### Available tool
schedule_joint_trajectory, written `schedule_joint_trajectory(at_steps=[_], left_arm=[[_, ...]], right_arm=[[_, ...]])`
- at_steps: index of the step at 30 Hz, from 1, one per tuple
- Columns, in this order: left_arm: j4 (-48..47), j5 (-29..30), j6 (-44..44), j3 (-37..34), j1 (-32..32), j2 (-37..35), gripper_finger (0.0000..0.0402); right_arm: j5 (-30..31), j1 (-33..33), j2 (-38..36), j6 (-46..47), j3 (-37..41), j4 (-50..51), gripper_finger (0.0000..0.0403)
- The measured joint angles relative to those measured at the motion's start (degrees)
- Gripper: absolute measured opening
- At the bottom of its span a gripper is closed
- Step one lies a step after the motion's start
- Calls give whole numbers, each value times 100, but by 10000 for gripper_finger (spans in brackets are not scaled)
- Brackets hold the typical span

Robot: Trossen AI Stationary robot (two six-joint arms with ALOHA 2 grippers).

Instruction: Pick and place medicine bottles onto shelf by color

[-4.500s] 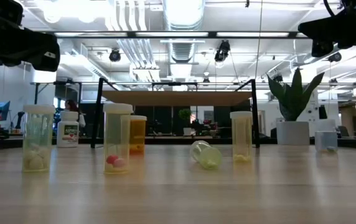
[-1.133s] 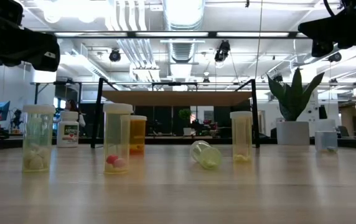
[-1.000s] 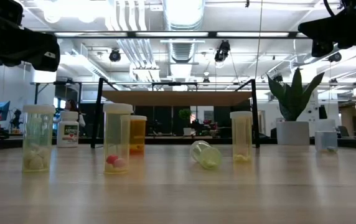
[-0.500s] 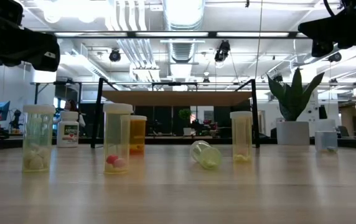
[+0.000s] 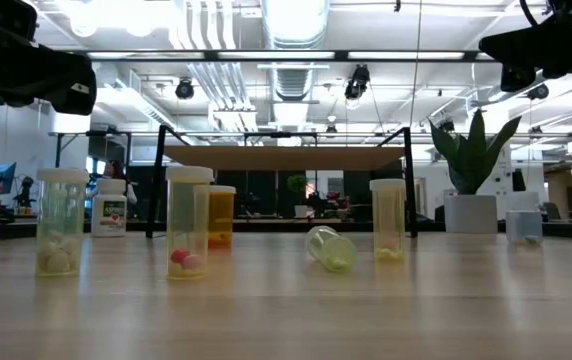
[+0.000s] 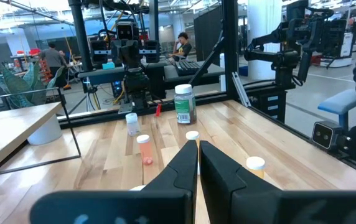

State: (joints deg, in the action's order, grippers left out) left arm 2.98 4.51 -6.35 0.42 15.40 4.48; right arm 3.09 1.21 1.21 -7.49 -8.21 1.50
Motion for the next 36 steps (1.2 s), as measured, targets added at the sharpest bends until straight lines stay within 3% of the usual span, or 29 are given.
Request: schedule_joint_trajectory(at_steps=[6, 17, 21, 24, 29, 36], left_arm=[[91, 0, 2, 1, 0, 1, 0], [1634, -1, -2, -1, -2, 2, 0], [2241, 461, 112, 20, 0, 15, 0], [1724, 1106, 151, 392, -2, 81, 0], [-171, 2419, 661, 1322, -2, 510, 0], [-2080, 2500, 2053, 2495, -2, 1548, 4]], right_arm=[[0, -1, 1, 0, -2, 0, 9], [0, -1, 1, 2, -2, 0, 9], [0, 0, 1, 0, 0, 0, 9], [0, 0, 1, 1, -1, 0, 9], [3, -1, 1, 1, -2, -1, 9], [2, 0, 2, 1, -1, 0, 9]])
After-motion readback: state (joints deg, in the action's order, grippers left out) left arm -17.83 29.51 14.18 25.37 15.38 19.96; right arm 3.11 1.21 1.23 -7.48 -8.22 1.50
